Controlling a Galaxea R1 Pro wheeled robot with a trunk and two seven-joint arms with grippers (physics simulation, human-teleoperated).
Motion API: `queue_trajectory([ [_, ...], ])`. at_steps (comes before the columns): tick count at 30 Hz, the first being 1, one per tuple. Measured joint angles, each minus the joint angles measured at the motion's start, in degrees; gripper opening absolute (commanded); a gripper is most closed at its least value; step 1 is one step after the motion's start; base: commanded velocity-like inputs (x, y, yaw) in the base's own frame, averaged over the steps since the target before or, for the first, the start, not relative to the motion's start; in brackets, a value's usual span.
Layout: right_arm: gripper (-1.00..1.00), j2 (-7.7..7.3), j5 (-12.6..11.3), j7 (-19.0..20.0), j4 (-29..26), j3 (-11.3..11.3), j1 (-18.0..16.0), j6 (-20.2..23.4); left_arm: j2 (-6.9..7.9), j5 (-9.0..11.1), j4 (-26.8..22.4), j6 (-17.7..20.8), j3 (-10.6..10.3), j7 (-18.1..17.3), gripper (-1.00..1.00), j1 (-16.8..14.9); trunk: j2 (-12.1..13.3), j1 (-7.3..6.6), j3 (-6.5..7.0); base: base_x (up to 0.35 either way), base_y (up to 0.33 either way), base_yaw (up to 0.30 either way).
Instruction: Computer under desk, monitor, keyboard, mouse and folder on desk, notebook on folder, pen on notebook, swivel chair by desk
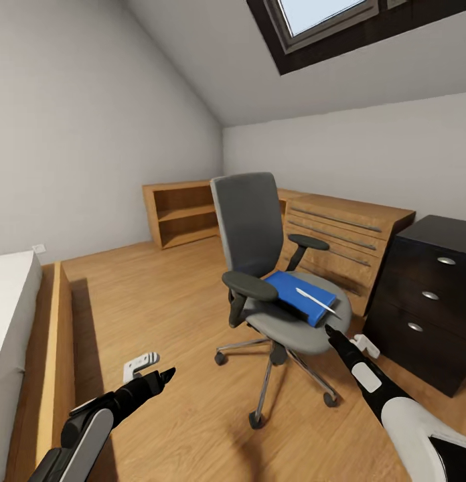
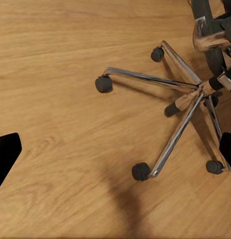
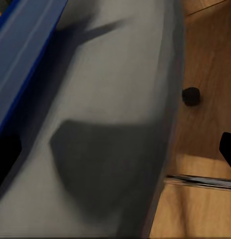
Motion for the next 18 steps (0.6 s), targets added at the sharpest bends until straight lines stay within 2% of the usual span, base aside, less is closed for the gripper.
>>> queue_trajectory([
  [3,1.0,0.0,0.0,0.0,0.08,-0.04,0.0,0.0,0.0,0.0,0.0,-0.01,0.0,0.0,1.0,0.0,0.0,0.01,0.0,-0.102,0.0,0.0],
  [9,1.0,0.04,-0.08,0.05,0.9,0.05,0.0,0.01,0.0,0.0,0.01,0.0,-0.04,0.07,1.0,0.0,0.0,0.03,0.0,-0.279,-0.025,0.0],
  [12,1.0,0.39,-0.14,0.23,1.13,-0.27,0.0,0.01,0.0,0.02,0.07,0.01,-0.01,0.08,1.0,0.0,0.0,0.01,0.0,-0.126,-0.026,0.0],
  [18,1.0,1.09,-0.35,4.87,2.1,-0.39,0.28,0.04,0.0,0.0,0.41,0.01,0.0,0.01,1.0,0.0,0.0,0.0,0.0,-0.021,-0.004,0.0],
])
